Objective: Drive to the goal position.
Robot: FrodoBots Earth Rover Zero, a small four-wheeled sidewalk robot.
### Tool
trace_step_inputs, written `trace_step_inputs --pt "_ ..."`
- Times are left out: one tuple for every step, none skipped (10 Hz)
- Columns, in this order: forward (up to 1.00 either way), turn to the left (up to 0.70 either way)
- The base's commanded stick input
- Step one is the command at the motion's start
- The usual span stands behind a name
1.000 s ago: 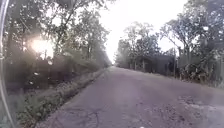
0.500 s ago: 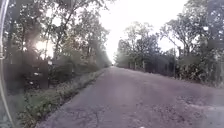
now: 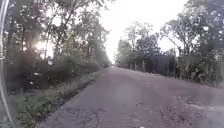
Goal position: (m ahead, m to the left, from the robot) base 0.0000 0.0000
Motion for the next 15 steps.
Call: trace_step_inputs --pt "0.1 0.01" --pt "0.1 0.01" --pt "0.1 0.01" --pt "0.1 0.01" --pt "0.1 0.01" --pt "0.1 0.01" --pt "0.1 0.01" --pt "0.1 0.01" --pt "0.1 0.01" --pt "0.1 0.01" --pt "0.1 0.01" --pt "0.1 0.01" --pt "0.1 0.01" --pt "0.1 0.01" --pt "0.1 0.01"
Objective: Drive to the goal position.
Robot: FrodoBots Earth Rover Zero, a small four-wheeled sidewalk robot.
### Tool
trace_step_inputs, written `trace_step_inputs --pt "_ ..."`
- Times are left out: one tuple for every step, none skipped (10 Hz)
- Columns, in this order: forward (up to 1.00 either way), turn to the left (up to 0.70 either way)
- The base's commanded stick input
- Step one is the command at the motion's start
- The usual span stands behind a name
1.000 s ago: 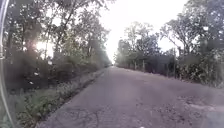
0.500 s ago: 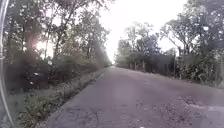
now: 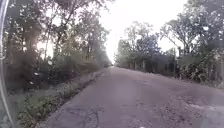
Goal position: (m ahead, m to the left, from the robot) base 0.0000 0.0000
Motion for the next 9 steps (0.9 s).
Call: trace_step_inputs --pt "0.1 0.01" --pt "0.1 0.01" --pt "0.1 0.01" --pt "0.1 0.01" --pt "0.1 0.01" --pt "0.1 0.01" --pt "0.1 0.01" --pt "0.1 0.01" --pt "0.1 0.01"
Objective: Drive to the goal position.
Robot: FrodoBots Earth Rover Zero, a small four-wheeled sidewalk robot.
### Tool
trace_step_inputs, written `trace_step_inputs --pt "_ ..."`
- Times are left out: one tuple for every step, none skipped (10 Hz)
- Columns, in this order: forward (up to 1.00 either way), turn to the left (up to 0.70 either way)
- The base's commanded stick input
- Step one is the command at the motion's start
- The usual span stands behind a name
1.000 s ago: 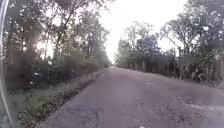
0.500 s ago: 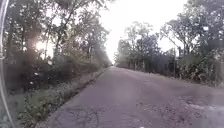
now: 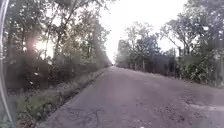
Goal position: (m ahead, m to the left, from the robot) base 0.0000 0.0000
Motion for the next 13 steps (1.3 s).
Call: trace_step_inputs --pt "0.1 0.01" --pt "0.1 0.01" --pt "0.1 0.01" --pt "0.1 0.01" --pt "0.1 0.01" --pt "0.1 0.01" --pt "0.1 0.01" --pt "0.1 0.01" --pt "0.1 0.01" --pt "0.1 0.01" --pt "0.1 0.01" --pt "0.1 0.01" --pt "0.1 0.01"
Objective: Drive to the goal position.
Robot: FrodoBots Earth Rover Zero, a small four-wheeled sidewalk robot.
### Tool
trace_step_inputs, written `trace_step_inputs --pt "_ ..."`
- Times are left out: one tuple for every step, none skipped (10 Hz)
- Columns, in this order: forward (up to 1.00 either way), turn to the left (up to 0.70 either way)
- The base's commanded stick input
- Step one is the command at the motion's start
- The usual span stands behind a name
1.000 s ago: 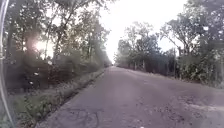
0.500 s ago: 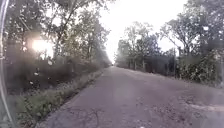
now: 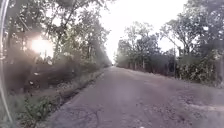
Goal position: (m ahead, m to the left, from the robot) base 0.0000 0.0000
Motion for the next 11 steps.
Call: trace_step_inputs --pt "0.1 0.01" --pt "0.1 0.01" --pt "0.1 0.01" --pt "0.1 0.01" --pt "0.1 0.01" --pt "0.1 0.01" --pt "0.1 0.01" --pt "0.1 0.01" --pt "0.1 0.01" --pt "0.1 0.01" --pt "0.1 0.01"
